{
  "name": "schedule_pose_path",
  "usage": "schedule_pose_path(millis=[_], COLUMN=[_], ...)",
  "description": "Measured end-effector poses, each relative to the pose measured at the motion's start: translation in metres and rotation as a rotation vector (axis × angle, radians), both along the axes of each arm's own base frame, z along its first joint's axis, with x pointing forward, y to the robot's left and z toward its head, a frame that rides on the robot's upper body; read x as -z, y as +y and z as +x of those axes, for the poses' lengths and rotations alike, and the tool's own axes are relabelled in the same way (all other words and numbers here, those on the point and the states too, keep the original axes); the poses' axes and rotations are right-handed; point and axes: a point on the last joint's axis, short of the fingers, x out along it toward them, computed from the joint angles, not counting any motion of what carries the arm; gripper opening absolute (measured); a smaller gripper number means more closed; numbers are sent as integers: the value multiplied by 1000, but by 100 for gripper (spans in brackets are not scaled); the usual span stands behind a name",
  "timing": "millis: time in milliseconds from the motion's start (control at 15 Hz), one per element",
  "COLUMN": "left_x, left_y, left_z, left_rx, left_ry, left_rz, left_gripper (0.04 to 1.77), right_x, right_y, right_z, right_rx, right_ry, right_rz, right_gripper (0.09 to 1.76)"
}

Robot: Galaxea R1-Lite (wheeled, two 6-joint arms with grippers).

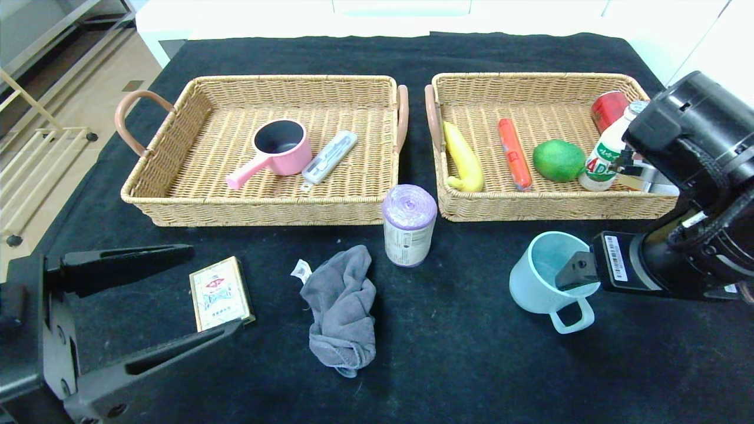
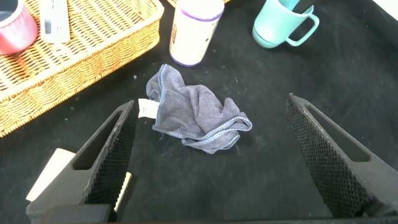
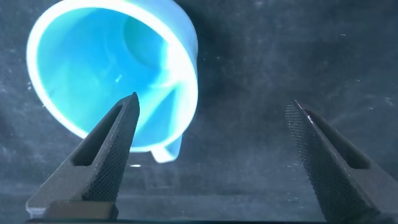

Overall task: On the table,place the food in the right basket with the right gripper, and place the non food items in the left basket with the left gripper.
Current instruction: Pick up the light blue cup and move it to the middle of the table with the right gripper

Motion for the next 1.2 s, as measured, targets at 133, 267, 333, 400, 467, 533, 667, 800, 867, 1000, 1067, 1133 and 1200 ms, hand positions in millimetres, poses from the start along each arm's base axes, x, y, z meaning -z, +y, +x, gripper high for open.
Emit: schedule_pose_path(millis=[133,267,333,400,467,533,667,800,867,1000,1067,1133,1200], left_x=[0,0,0,0,0,0,0,-1,-1,-1,-1,-1,-1], left_y=[0,0,0,0,0,0,1,1,1,1,1,1,1], left_z=[0,0,0,0,0,0,-1,-1,-1,-1,-1,-1,-1], left_rx=[-1,-1,-1,-2,-2,-2,-3,-4,-4,-3,-3,-3,-3], left_ry=[-1,-1,-1,-2,-2,-3,-3,-4,-4,-5,-5,-5,-5], left_rz=[0,0,-1,-1,0,-1,-1,-2,-2,-2,-2,-2,-2], left_gripper=[172,172,172,172,172,172,172,172,172,172,172,172,172], right_x=[6,10,11,12,13,14,14,16,16,17,17,17,17], right_y=[2,4,5,5,5,6,8,7,8,7,7,7,7], right_z=[5,8,9,9,10,11,12,12,12,13,13,12,12], right_rx=[2,2,2,2,3,2,-2,1,1,3,2,2,1], right_ry=[3,-4,-2,1,4,7,4,10,11,13,15,16,16], right_rz=[-2,3,2,1,-1,-3,-1,-6,-8,-8,-8,-9,-9], right_gripper=[157,123,110,98,88,78,15,17,17,17,17,17,17])
